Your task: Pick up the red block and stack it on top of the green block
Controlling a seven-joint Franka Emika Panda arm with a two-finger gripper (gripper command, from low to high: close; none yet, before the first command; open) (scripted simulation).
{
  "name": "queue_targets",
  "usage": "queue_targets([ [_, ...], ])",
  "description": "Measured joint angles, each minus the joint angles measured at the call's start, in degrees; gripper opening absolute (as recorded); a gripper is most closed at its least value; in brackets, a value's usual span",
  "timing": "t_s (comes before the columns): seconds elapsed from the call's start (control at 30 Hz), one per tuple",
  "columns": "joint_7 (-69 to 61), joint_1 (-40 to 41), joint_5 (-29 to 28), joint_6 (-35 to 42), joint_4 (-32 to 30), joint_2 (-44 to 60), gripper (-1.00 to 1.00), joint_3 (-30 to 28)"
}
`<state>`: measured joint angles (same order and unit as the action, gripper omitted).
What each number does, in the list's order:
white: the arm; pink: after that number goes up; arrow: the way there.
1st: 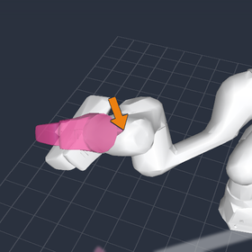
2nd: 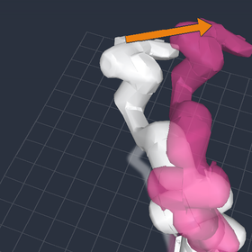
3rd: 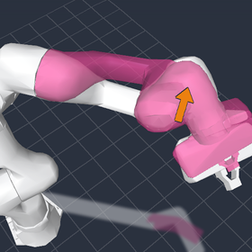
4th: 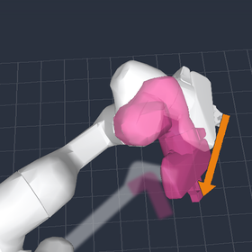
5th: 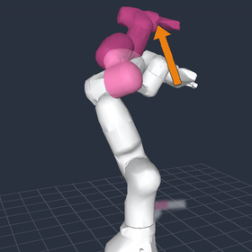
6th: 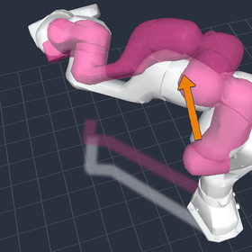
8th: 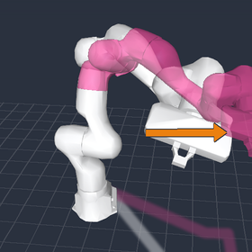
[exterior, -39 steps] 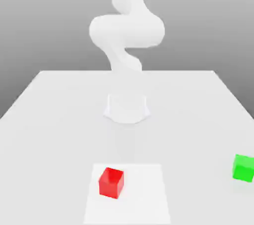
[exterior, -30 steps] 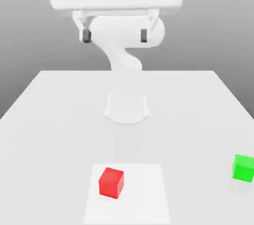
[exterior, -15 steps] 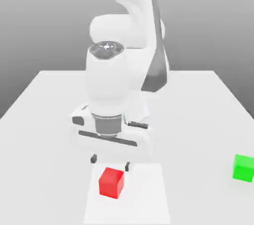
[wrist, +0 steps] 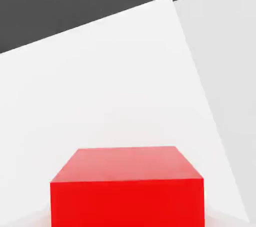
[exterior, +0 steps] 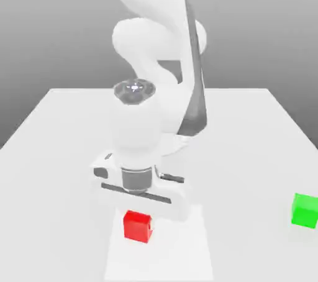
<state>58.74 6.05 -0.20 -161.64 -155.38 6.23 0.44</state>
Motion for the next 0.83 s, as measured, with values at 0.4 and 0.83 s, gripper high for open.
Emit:
queue_targets([
  [0.4,-12.28,-22.52,-2.46,9.77,8.04,-1.44,-1.00,14.08],
  [0.83,-12.35,-32.50,-10.93,4.78,12.44,8.69,1.00,16.59],
])
